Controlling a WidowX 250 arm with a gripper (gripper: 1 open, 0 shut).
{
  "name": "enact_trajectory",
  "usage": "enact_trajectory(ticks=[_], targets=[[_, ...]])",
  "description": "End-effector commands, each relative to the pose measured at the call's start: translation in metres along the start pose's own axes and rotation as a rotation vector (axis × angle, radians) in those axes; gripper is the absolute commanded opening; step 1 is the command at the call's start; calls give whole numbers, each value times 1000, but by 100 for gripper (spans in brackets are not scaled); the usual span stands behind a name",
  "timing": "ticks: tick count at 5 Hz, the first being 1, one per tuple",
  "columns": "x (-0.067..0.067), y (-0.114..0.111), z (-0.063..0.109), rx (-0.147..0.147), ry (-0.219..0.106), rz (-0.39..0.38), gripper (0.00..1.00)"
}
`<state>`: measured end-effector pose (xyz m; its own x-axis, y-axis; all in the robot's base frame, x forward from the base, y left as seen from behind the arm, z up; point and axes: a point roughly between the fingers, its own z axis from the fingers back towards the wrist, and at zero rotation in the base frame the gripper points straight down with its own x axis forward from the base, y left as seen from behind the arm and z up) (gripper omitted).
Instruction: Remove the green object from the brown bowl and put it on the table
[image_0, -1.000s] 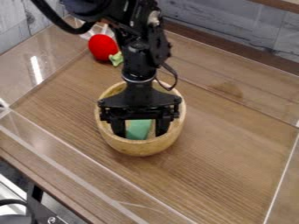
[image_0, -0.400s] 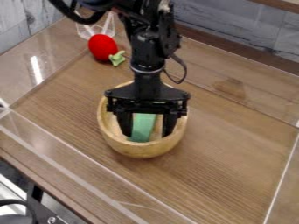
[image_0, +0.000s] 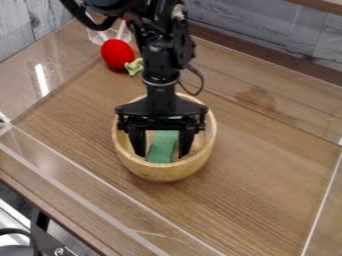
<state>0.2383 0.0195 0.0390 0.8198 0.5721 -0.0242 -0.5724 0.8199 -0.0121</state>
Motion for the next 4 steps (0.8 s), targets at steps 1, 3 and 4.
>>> enact_trajectory(ticks=[1, 3, 4], targets=[[10, 6, 6, -26, -39, 36, 100], [11, 6, 13, -39, -54, 79, 0], [16, 4, 27, -61, -69, 117, 0]])
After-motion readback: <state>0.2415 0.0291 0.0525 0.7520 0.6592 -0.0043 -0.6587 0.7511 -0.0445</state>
